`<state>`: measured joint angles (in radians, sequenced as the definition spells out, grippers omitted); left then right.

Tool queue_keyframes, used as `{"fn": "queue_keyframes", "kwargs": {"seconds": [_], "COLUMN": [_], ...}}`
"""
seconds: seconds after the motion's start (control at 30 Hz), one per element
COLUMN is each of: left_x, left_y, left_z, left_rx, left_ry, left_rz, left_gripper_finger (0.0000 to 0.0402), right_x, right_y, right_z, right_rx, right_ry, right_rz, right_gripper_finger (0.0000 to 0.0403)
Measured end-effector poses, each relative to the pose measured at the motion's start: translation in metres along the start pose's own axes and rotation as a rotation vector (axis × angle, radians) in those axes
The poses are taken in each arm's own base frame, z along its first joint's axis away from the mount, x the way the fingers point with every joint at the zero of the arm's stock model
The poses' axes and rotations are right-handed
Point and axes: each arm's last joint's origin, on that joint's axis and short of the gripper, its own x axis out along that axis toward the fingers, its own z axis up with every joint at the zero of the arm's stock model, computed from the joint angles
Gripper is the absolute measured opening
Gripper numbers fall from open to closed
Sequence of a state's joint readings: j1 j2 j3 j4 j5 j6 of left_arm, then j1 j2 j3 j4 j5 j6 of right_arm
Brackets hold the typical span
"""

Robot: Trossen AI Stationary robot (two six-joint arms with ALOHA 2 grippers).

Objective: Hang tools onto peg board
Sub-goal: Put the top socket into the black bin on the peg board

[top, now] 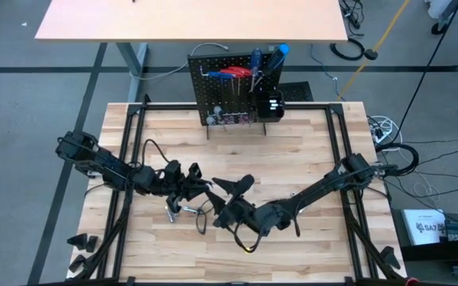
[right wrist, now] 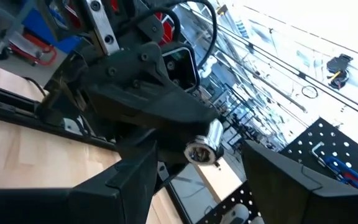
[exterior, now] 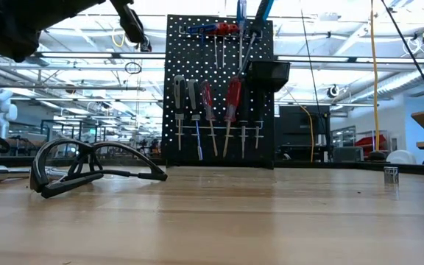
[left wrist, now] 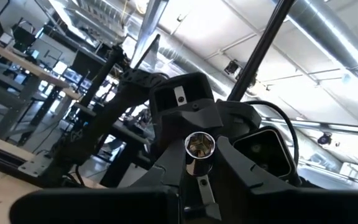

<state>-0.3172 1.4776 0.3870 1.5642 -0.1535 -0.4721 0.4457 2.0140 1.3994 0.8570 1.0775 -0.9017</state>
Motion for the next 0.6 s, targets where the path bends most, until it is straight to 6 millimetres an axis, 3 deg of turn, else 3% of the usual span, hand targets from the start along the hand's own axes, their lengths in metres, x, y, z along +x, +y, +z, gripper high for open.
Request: {"fn": "queue_keyframes", "kwargs": {"seconds": [0.33, 0.6], "left_x": [0.0, 0.0], "left_y": [0.0018, 0.0022], "left_z": [-0.0027, -0.0034], "left_rx": [0.004, 0.009], "left_ry": [0.026, 0.033], "left_rz": [0.022, 0.027], "left_gripper_finger": [0.0056, 0.0057], "right_x": [0.0051, 0.0054], "right_y": [-0.0019, -0.0013], "right_z": [-0.0022, -0.0029], "right_rx": [-0.007, -0.023], "right_ry": [0.0, 0.002], "right_rz": [-0.003, 0.001], "right_gripper_finger": [0.0219, 0.0145]}}
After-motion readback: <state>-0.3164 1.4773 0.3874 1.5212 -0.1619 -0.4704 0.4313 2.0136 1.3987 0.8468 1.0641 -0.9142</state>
